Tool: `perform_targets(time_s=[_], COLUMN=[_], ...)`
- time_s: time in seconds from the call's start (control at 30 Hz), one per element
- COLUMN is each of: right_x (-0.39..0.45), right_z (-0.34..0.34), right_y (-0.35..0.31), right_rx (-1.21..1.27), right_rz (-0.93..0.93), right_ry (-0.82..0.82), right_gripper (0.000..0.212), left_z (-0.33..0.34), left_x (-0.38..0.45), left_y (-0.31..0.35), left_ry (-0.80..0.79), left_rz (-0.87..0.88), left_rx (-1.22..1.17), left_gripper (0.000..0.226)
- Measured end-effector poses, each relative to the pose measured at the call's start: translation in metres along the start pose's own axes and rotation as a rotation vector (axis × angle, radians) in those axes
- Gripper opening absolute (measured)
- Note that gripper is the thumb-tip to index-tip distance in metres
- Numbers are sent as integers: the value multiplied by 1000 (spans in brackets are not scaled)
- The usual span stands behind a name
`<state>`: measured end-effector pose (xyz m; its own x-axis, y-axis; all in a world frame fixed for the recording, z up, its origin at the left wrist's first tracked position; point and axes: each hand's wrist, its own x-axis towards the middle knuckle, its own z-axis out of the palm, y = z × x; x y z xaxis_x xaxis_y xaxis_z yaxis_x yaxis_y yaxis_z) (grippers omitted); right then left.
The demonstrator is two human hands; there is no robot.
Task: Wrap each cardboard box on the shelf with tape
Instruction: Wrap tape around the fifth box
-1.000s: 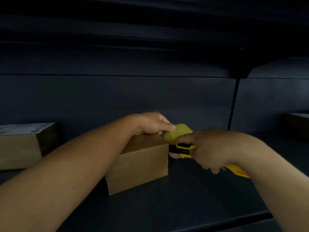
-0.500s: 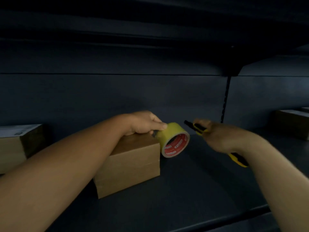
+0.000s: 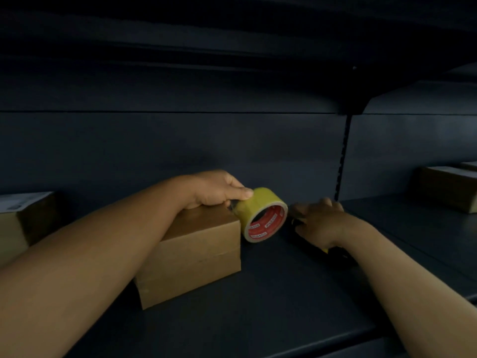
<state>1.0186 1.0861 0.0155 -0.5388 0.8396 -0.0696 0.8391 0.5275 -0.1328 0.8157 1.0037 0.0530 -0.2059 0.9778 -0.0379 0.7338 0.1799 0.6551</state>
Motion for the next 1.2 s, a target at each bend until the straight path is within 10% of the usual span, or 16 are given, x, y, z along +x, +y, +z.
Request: perform_targets(time_s=[0.23,0.57,1.2], right_x=[-26,-13,-9], right_z=[-11,15,7], right_y=[-48,-66,-60], right_rx=[328,213,260], right_rz=[-515,-503,-309], right_ry=[300,657,604], right_gripper=[38,24,25], left_z=[2,2,-8], left_x=[1,2,-3], left_y=[-1,-3,-2], left_ry=[21,8,-231], left_rz=[30,63,55], left_rx=[-16,-48,-108], left_gripper=[20,23,51])
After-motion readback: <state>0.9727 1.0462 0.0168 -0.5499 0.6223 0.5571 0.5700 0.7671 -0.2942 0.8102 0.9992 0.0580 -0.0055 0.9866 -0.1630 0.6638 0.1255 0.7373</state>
